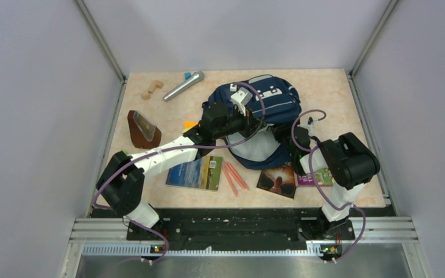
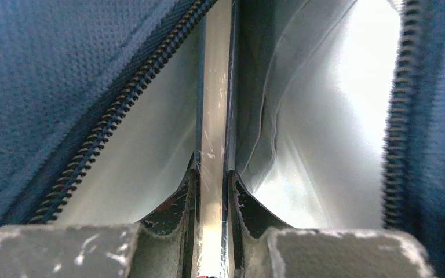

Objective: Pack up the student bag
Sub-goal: Place the book in the student bag.

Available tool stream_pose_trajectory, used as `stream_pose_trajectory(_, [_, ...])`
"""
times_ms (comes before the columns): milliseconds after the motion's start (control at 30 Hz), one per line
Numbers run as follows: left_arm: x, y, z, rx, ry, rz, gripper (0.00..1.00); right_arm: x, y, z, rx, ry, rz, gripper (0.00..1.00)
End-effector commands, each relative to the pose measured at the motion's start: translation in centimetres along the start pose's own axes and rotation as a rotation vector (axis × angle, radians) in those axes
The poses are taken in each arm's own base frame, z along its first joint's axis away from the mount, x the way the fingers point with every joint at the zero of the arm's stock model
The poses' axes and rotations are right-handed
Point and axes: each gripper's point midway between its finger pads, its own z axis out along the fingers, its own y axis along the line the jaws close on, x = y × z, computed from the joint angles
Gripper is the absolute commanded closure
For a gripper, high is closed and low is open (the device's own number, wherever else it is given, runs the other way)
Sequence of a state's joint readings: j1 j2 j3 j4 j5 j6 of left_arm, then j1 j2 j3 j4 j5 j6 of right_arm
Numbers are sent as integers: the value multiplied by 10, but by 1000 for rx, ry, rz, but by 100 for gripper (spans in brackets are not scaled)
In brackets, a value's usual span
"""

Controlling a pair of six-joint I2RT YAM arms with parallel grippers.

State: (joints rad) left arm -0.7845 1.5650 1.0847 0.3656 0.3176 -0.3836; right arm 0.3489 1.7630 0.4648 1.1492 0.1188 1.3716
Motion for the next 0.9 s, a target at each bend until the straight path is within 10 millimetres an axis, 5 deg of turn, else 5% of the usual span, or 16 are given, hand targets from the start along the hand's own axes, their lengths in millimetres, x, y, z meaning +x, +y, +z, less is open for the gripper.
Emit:
stream_pose_trajectory(0, [-57, -44, -15, 132, -169, 45, 100, -18, 58, 19, -162, -160, -19, 100])
stream_pose_trajectory(333, [-57, -42, -19, 117, -175, 48, 100, -8, 43, 33, -74, -194, -119, 92])
stream_pose_trajectory(567, [-60, -31, -26, 47, -176, 88, 100, -11, 48, 24, -68, -204, -207, 56])
stream_pose_trajectory(633, [-62, -31, -29, 39, -180, 101, 100, -13, 51, 21, -65, -209, -233, 40])
stream_pose_trajectory(867, [-62, -20, -33, -8, -168, 111, 100, -12, 58, 5, -62, -186, -299, 22])
